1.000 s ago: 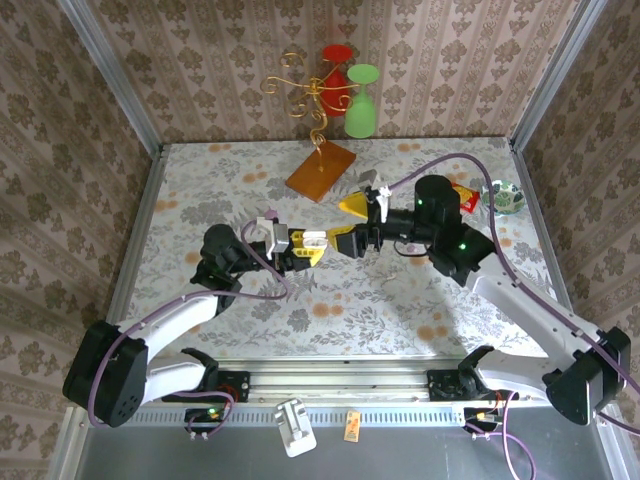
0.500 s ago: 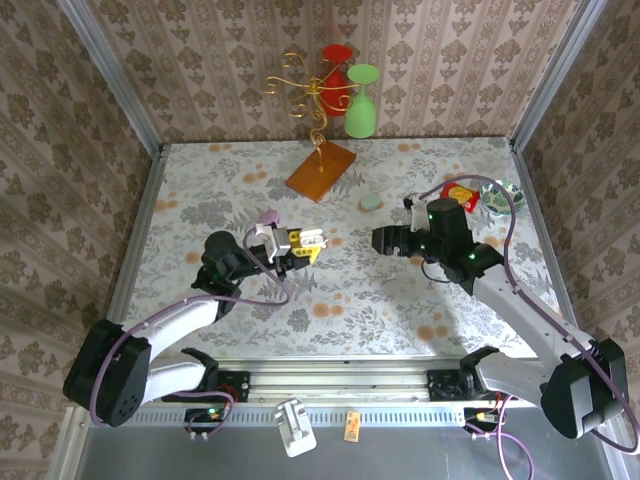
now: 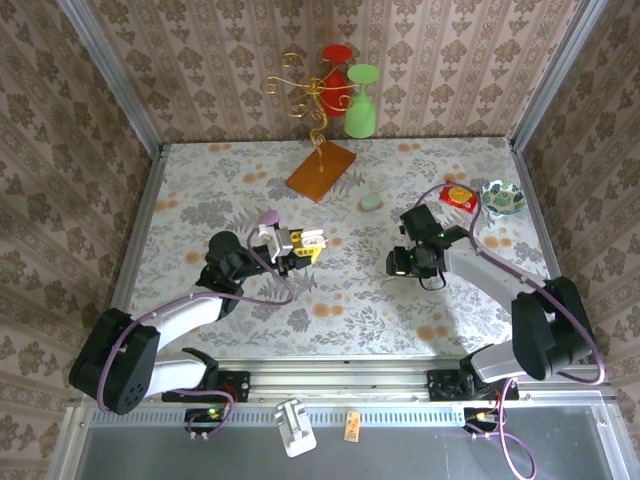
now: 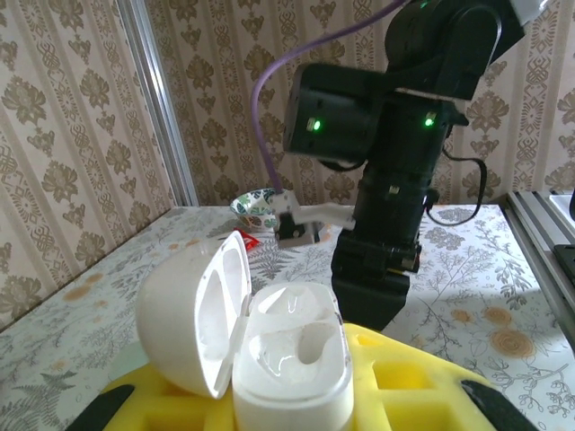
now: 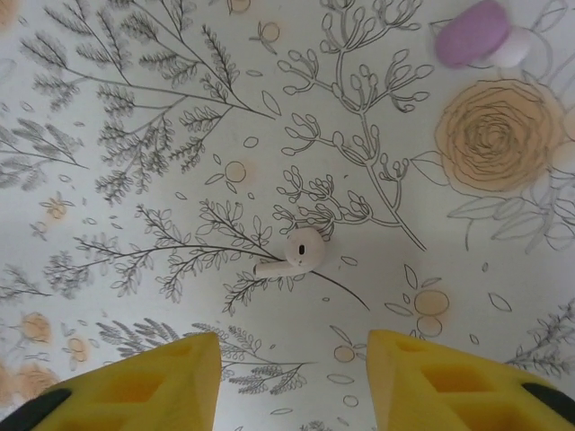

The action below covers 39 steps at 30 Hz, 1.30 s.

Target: Insert the wireless bluetooth earbuds into the charging case

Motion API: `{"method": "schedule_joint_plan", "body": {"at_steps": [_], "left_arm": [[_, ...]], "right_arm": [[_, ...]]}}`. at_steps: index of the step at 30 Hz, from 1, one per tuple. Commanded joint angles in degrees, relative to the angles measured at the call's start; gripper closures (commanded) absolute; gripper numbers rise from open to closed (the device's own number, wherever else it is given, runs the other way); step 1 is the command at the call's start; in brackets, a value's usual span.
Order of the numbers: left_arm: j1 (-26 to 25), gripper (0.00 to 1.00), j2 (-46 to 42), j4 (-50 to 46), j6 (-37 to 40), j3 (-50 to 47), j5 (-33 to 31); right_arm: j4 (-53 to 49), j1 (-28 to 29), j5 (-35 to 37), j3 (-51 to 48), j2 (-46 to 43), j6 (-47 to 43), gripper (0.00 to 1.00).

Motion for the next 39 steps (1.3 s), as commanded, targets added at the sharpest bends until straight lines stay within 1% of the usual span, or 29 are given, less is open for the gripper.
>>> {"method": "schedule_joint_plan", "body": {"at_steps": [1,4,10,17,25,31,34,39], "left_arm": [[0.42,1.00,-0.60,2.21,0.95,-1.01,0.18],[0.42,1.00,-1.76,0.71,1.50,-1.40,0.04],[0.24,1.00,-2.23,-1.23,3.05,-1.68,-0.87],[0.16,1.00,-1.09,-1.19,3.47,-1.08,-0.44],[0.22,1.00,-0.45,-0.67,3.27,-0.89,-0.32],[0.17,1.00,-0.36,-0.79,3.27,-0.85,-0.22],[0.19,1.00,-0.03,-0.79,3.20,-0.67,-0.05],[0.20,1.00,1.19,-0.45,2.25,-0.12,0.39]], "right_arm": [[-1.70,0.67,1.97,2.73,3.54,1.46,0.57],[-1.75,0.66,2.30,3.99,6.76,1.63,0.62],[-3.08,0.70,3.36,6.68,12.00,1.85,0.67],[-3.69,0.68,2.84,7.32,14.74,2.13,0.69],[-4.41,0.57,2.67,8.60,17.08,1.91,0.73],[-4.32,0.55,2.86,8.53,17.13,0.31,0.78],[-4.23,1.15,3.15,8.43,15.91,-2.99,0.79],[-4.21,4.90,9.24,8.96,11.98,-7.87,0.79]]}}
